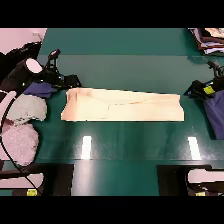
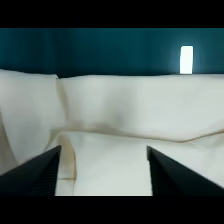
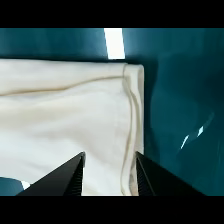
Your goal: Fold the shirts.
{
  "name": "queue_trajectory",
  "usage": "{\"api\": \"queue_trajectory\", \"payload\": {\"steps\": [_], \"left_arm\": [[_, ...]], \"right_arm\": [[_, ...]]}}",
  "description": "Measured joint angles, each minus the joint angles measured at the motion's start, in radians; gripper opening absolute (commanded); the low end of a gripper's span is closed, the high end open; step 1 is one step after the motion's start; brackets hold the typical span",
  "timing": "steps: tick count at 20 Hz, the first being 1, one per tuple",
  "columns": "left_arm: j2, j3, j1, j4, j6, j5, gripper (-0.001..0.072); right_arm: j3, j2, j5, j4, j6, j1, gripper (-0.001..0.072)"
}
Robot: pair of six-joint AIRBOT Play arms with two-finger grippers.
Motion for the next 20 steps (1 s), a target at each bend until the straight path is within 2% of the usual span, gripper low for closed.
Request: {"api": "queue_trajectory", "payload": {"steps": [1, 2, 5, 10, 11, 12, 15, 16, 20], "left_arm": [[-0.001, 0.013, 0.000, 0.000, 0.001, -0.018, 0.0036], [-0.001, 0.024, 0.000, -0.002, 0.008, -0.035, 0.0036], [-0.003, 0.040, 0.000, -0.018, 0.024, -0.068, 0.0036], [-0.011, 0.047, -0.006, -0.051, 0.032, -0.085, 0.0035], [-0.012, 0.048, -0.016, -0.056, 0.032, -0.085, 0.0036], [-0.016, 0.048, -0.030, -0.063, 0.032, -0.084, 0.0035], [-0.039, 0.050, -0.099, -0.075, 0.026, -0.060, 0.0035], [-0.054, 0.054, -0.129, -0.079, 0.023, -0.050, 0.0035], [-0.148, 0.109, -0.252, -0.096, 0.018, -0.013, 0.0035]], "right_arm": [[-0.010, -0.002, 0.016, 0.004, -0.015, -0.021, 0.0515], [-0.030, -0.003, 0.029, 0.006, -0.032, -0.044, 0.0595], [-0.116, -0.012, 0.036, 0.047, -0.077, -0.111, 0.0600], [-0.242, -0.091, 0.042, 0.216, -0.185, -0.158, 0.0589], [-0.256, -0.108, 0.047, 0.250, -0.205, -0.149, 0.0566], [-0.263, -0.121, 0.045, 0.266, -0.220, -0.138, 0.0492], [-0.279, -0.147, -0.006, 0.286, -0.254, -0.099, 0.0055], [-0.283, -0.150, -0.015, 0.287, -0.262, -0.091, 0.0019], [-0.288, -0.116, -0.025, 0.286, -0.291, -0.072, 0.0018]]}}
